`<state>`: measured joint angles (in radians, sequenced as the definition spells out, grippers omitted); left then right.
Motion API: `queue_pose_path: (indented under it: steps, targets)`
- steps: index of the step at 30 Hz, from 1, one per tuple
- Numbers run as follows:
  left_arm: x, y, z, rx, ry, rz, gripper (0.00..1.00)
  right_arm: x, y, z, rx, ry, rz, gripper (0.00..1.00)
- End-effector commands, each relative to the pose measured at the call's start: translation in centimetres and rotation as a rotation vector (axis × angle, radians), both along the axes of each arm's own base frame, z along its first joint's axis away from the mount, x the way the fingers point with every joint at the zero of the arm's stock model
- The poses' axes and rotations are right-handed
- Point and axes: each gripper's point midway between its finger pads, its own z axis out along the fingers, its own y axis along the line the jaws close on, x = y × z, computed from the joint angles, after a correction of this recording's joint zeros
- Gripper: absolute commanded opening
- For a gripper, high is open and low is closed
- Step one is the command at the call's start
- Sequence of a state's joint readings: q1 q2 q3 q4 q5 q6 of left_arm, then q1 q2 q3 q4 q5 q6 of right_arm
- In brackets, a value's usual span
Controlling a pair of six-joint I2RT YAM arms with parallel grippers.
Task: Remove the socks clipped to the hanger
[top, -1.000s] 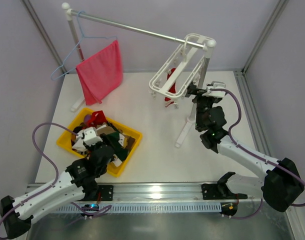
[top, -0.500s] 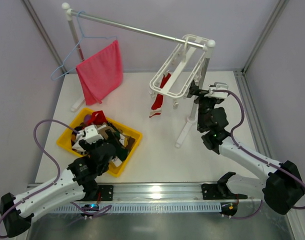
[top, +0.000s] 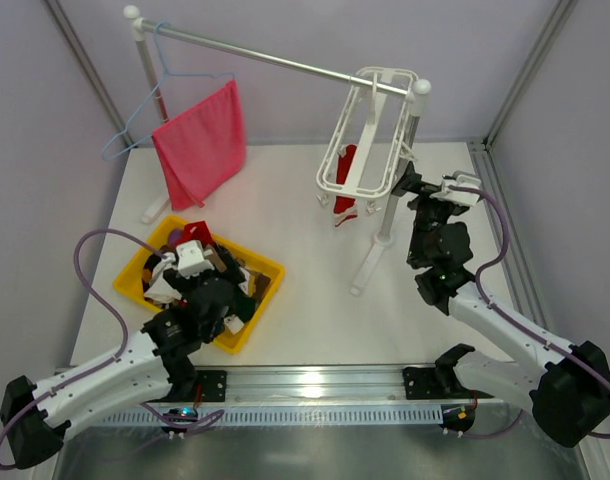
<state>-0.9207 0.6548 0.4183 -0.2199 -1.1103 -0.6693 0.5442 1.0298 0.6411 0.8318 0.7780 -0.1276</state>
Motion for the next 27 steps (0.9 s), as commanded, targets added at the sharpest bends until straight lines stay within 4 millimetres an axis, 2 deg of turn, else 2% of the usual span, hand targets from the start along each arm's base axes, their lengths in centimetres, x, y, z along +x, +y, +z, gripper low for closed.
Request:
queue_pose_path:
  steps: [1,4,5,6,7,9,12,13,14,17,18,21,24,25,27]
  targets:
    - [1.6,-1.8,3.4,-0.082,-0.114,-0.024,1.0,-0.7,-1.6,1.1,0.068,-0.05,-0.045,1.0]
    - [3.6,-4.0,3.3,-0.096,-0.117,-0.11,1.0,-0.9,-2.8,0.9,0.073,-0.049,-0.082,1.0]
    - [4.5,-3.8,3.4,-0.104,-0.115,-0.105,0.99,-0.9,-3.1,0.7,0.074,-0.046,-0.092,1.0]
    - [5.3,-4.4,2.4,-0.085,-0.081,-0.12,1.0,-1.1,-3.4,0.9,0.081,-0.055,-0.095,1.0]
    - [6.1,-6.0,3.4,-0.119,-0.105,-0.19,1.0,-1.1,-3.5,0.8,0.087,-0.055,-0.092,1.0]
    - [7.2,-7.4,3.6,-0.115,-0.116,-0.245,0.99,-1.1,-4.0,0.7,0.089,-0.055,-0.101,0.99]
    - [8.9,-11.3,5.6,-0.118,-0.175,-0.383,0.99,-1.3,-4.4,0.7,0.098,-0.06,-0.106,1.0]
    - [9.4,-12.4,5.7,-0.115,-0.176,-0.419,1.0,-1.3,-4.6,0.6,0.1,-0.06,-0.108,1.0]
    - [10.0,-14.7,6.6,-0.123,-0.197,-0.499,0.99,-1.3,-4.6,0.6,0.1,-0.059,-0.109,1.0]
    - [11.3,-18.1,6.7,-0.145,-0.229,-0.597,1.0,-1.3,-4.8,0.5,0.103,-0.056,-0.112,1.0]
    - [11.5,-19.2,7.5,-0.162,-0.254,-0.635,0.99,-1.3,-4.9,0.5,0.105,-0.057,-0.113,1.0]
    - [12.7,-21.7,8.4,-0.194,-0.294,-0.693,1.0,-1.3,-4.9,0.5,0.107,-0.056,-0.111,1.0]
    - [13.5,-23.3,7.8,-0.215,-0.296,-0.726,1.0,-1.3,-5.0,0.4,0.107,-0.056,-0.11,1.0]
    - [13.6,-24.0,8.2,-0.233,-0.305,-0.745,1.0,-1.3,-5.1,0.4,0.108,-0.056,-0.111,1.0]
    - [13.8,-24.8,7.4,-0.249,-0.293,-0.765,1.0,-1.1,-5.1,0.3,0.107,-0.052,-0.111,1.0]
